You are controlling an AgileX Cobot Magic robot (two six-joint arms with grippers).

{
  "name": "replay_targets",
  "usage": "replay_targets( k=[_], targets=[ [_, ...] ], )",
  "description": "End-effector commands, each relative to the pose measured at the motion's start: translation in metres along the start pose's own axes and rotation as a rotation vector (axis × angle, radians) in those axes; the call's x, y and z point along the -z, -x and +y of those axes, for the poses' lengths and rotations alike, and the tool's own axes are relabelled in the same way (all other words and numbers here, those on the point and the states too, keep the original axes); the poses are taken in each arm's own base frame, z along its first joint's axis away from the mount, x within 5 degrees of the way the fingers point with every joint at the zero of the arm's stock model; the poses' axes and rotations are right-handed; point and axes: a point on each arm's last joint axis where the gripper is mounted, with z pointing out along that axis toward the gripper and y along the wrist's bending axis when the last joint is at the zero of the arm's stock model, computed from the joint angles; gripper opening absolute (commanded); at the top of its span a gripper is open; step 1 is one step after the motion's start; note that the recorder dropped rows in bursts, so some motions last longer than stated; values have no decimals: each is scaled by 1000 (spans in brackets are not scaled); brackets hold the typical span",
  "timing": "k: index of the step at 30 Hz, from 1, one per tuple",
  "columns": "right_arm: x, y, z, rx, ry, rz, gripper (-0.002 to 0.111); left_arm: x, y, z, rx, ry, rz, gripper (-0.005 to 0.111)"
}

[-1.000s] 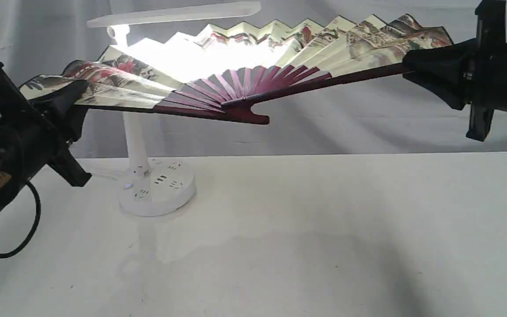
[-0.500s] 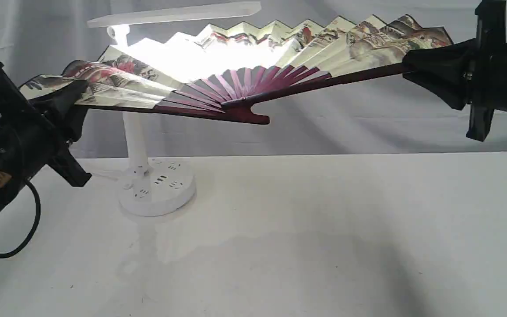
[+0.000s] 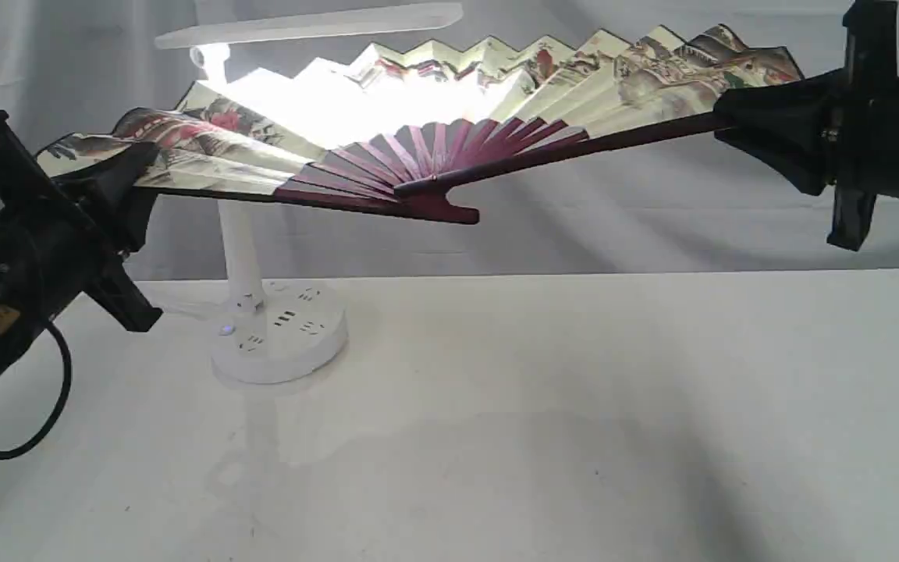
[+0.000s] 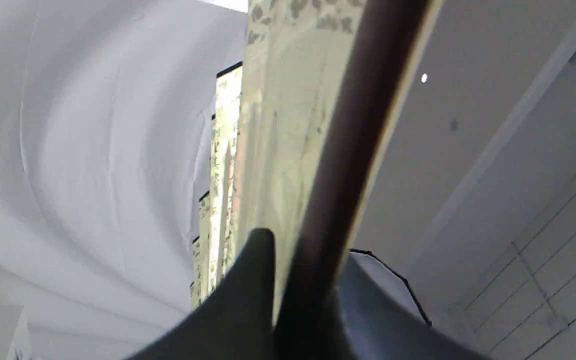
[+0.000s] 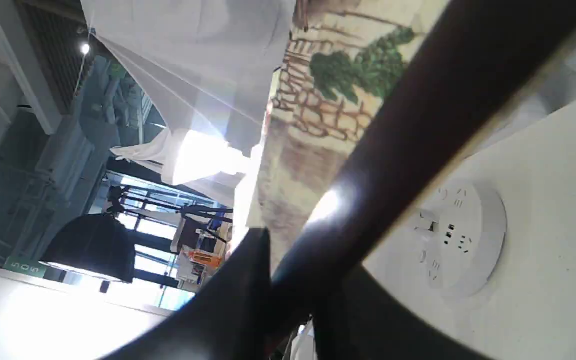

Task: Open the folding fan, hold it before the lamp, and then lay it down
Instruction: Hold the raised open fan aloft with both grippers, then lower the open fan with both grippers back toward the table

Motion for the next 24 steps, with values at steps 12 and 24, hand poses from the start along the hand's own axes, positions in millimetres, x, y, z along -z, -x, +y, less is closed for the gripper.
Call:
replay_targets(
  k=[12,24],
  targets=[
    [3,-13,-26,27,-121,0,0,0,-10,-17,5,-95,86,0],
    [8,-24,-45,-12,-209,-6,0,30,0,10,27,-11,-59,0]
  ],
)
